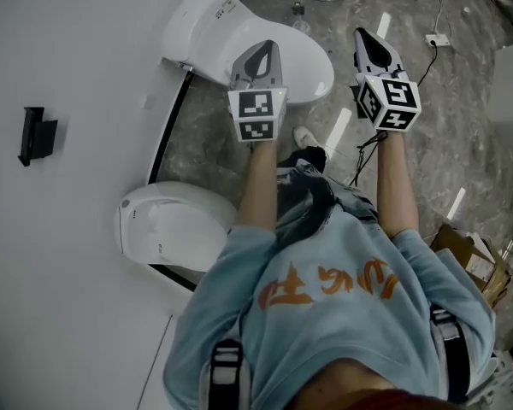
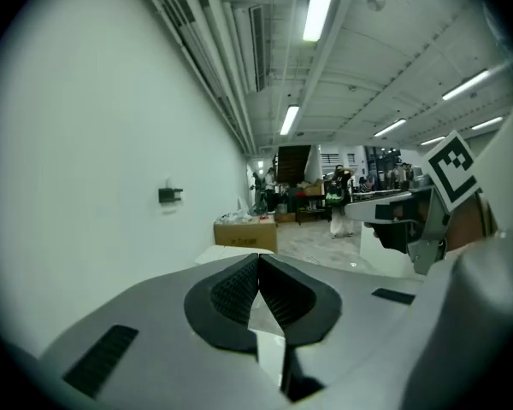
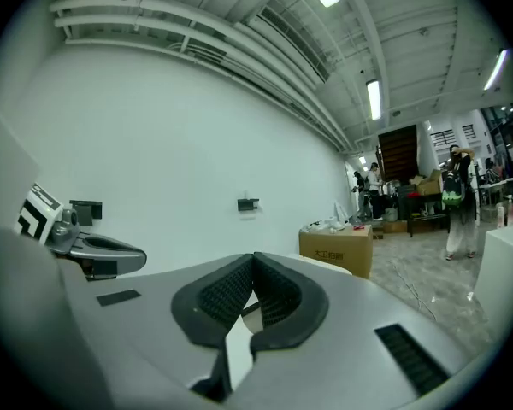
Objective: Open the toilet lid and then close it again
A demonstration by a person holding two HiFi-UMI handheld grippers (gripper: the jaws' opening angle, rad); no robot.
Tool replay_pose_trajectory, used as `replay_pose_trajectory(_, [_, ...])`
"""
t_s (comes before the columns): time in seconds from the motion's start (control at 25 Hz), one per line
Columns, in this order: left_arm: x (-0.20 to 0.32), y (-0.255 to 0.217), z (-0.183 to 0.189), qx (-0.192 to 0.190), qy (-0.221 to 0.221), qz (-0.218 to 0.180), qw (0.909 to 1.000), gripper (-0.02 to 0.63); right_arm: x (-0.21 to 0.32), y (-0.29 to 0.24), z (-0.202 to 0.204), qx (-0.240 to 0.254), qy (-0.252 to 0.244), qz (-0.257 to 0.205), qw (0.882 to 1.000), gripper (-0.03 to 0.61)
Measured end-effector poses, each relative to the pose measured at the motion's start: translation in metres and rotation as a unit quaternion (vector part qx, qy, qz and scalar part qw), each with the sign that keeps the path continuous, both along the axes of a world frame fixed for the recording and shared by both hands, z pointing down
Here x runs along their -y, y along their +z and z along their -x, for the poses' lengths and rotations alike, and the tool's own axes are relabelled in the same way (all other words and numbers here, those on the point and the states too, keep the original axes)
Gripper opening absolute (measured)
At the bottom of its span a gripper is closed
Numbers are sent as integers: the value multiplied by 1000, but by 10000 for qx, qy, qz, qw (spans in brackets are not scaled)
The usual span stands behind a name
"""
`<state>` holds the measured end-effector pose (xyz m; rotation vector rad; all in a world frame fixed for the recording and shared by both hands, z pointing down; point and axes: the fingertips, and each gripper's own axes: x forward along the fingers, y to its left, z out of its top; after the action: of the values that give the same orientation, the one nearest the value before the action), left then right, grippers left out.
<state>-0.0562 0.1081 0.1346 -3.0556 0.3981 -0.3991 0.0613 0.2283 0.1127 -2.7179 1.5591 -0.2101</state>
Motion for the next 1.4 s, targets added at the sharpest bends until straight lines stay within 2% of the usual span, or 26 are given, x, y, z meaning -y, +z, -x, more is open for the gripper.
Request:
replay_pose_trajectory(0.08, [30, 20, -19, 67, -201, 253, 9995, 28, 35, 12, -26, 7, -226, 187, 9996, 12])
replay_pose_trajectory(0.2, [68, 43, -48, -34, -475, 624, 9969, 28, 81, 28, -55, -131, -642, 466, 9968, 12])
replay_pose_trajectory(0.36, [95, 77, -70, 57, -712, 911, 9933, 28, 122, 63, -73, -130, -1140, 976, 9886, 12])
replay_pose_trajectory(0.56, [100, 137, -71, 564, -1087, 1293, 9840, 28, 158, 124, -72, 36, -2001, 1607, 9665, 12])
replay_pose_trajectory(0.76, [96, 199, -83, 766, -1360, 1626, 9743, 28, 180, 197, -84, 139, -2642, 1961, 9442, 14])
replay_pose_trajectory(0.92, [72, 255, -85, 1086, -1727, 1869, 9610, 29, 179, 263, -76, 100, -3553, 2491, 9009, 33])
replay_pose_trajectory(1.04, [72, 307, -89, 1075, -1880, 2135, 9526, 29, 177, 315, -71, 110, -4043, 2794, 8709, 43])
replay_pose_trajectory(1.16, [62, 361, -90, 1333, -1834, 2308, 9462, 40, 164, 365, -56, 52, -4506, 3085, 8377, 50])
replay_pose_trajectory(1.24, [49, 390, -96, 1618, -1740, 2361, 9422, 164, 149, 396, -49, -37, -4819, 3317, 8110, 85])
replay_pose_trajectory(1.28, [43, 403, -98, 1773, -1684, 2365, 9403, 198, 142, 411, -45, -100, -4967, 3435, 7970, 103])
replay_pose_trajectory(1.4, [25, 440, -100, 2257, -1437, 2177, 9386, 221, 123, 450, -37, -373, -5349, 3705, 7584, 142])
